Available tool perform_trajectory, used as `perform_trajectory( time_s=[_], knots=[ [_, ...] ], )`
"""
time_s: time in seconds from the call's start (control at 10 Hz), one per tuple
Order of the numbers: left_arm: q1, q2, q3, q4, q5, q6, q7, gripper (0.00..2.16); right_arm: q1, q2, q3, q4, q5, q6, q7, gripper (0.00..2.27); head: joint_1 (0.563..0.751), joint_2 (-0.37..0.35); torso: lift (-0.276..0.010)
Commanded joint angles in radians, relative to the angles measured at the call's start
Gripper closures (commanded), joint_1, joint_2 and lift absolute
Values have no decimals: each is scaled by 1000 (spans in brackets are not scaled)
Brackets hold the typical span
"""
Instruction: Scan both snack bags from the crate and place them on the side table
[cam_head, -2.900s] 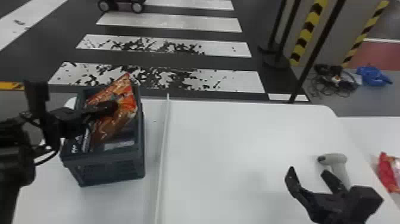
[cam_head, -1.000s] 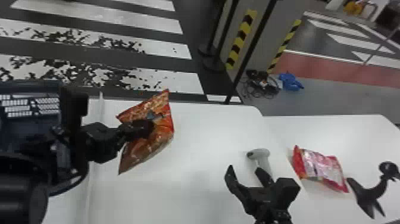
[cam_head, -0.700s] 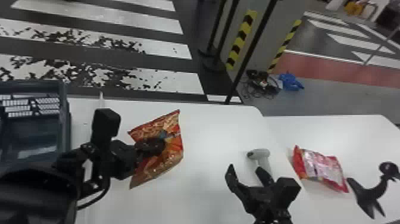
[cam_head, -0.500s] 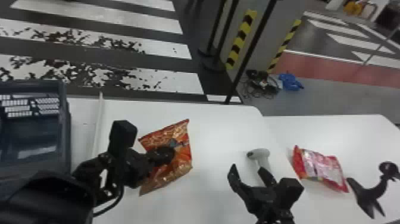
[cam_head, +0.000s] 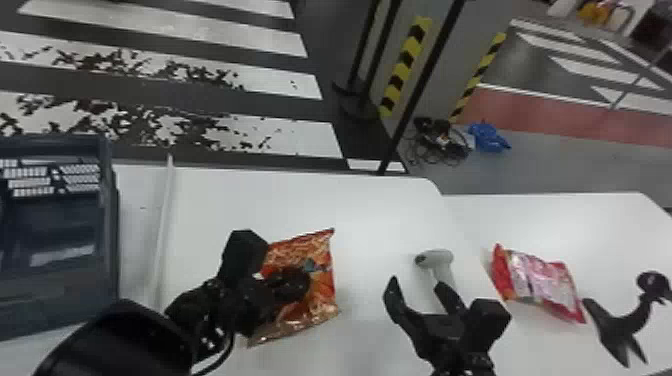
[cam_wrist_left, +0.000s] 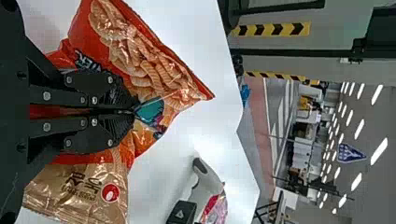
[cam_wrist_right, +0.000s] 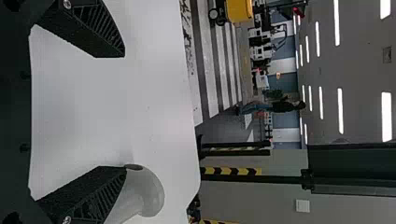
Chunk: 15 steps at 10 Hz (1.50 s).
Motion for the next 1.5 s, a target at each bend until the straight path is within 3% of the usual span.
perform_trajectory(
  time_s=[0.0, 0.4, 0.5, 0.9, 1.1, 1.4],
  knots=[
    [-19, -3, -6, 37, 21, -18, 0, -2, 0, 4, 2, 2, 0, 0, 0, 60, 695, -350, -98],
    [-24, -3, 6, 25, 39, -107, 9, 33, 2, 4, 0, -2, 0, 0, 0, 60, 695, -350, -98],
    [-18, -3, 9, -4, 15, -135, 47, 33, 6, 4, 2, -8, 0, 0, 0, 60, 695, -350, -98],
    [63, -3, 113, -231, -71, -132, 158, 39, 29, 4, 17, -151, -3, 156, 11, 60, 695, -350, -98],
    [108, -3, 193, -311, -76, -135, 186, 39, 31, 4, 23, -237, -21, 285, 23, 60, 695, -350, -98],
    [188, 83, 303, -388, -49, -233, 195, 80, 23, 4, 14, -329, -83, 537, 72, 60, 695, -350, -98]
  ],
)
